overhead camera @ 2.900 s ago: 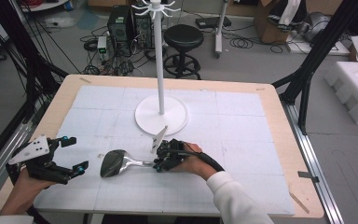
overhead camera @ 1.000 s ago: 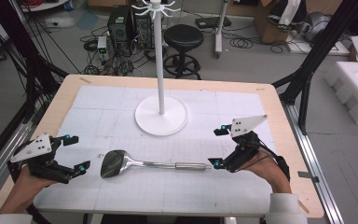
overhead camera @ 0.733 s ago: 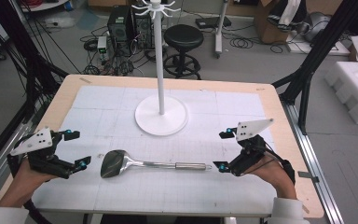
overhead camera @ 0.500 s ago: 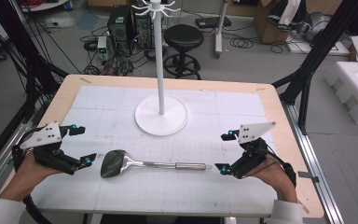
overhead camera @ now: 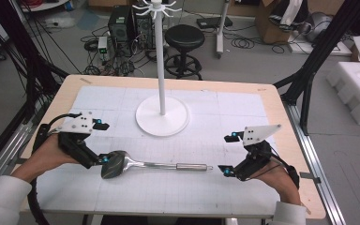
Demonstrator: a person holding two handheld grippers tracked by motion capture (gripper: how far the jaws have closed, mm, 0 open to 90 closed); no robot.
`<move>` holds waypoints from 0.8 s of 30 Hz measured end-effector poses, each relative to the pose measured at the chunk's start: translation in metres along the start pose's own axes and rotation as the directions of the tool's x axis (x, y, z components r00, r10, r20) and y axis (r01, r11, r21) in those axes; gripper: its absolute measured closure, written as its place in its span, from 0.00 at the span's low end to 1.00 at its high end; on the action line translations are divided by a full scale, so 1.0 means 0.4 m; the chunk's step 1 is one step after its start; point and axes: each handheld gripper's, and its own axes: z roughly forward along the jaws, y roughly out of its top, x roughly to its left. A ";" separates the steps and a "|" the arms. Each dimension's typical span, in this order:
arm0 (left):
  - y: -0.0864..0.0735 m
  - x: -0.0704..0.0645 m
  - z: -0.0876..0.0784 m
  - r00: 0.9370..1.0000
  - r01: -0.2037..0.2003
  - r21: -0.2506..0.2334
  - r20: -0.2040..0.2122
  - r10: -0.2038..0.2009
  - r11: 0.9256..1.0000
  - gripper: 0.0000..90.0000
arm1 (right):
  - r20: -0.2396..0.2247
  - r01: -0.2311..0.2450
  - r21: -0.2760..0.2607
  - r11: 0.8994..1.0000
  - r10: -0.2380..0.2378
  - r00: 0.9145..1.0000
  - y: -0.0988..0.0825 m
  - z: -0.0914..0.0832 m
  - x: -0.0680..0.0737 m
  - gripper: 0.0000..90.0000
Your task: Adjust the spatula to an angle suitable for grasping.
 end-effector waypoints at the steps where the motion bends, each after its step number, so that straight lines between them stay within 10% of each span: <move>1: 0.007 0.000 0.008 1.000 -0.015 0.026 0.011 0.015 1.000 0.02 | -0.003 -0.002 -0.006 1.000 0.002 1.000 -0.001 -0.002 0.000 0.00; 14: 0.082 -0.012 0.116 0.988 -0.126 0.195 0.108 0.107 0.973 0.10 | -0.004 -0.012 -0.025 1.000 0.012 1.000 -0.009 -0.003 0.000 0.00; 24: 0.127 -0.018 0.199 0.969 -0.214 0.299 0.187 0.163 0.930 0.10 | -0.003 -0.006 -0.042 0.999 0.005 1.000 -0.010 -0.010 0.001 0.00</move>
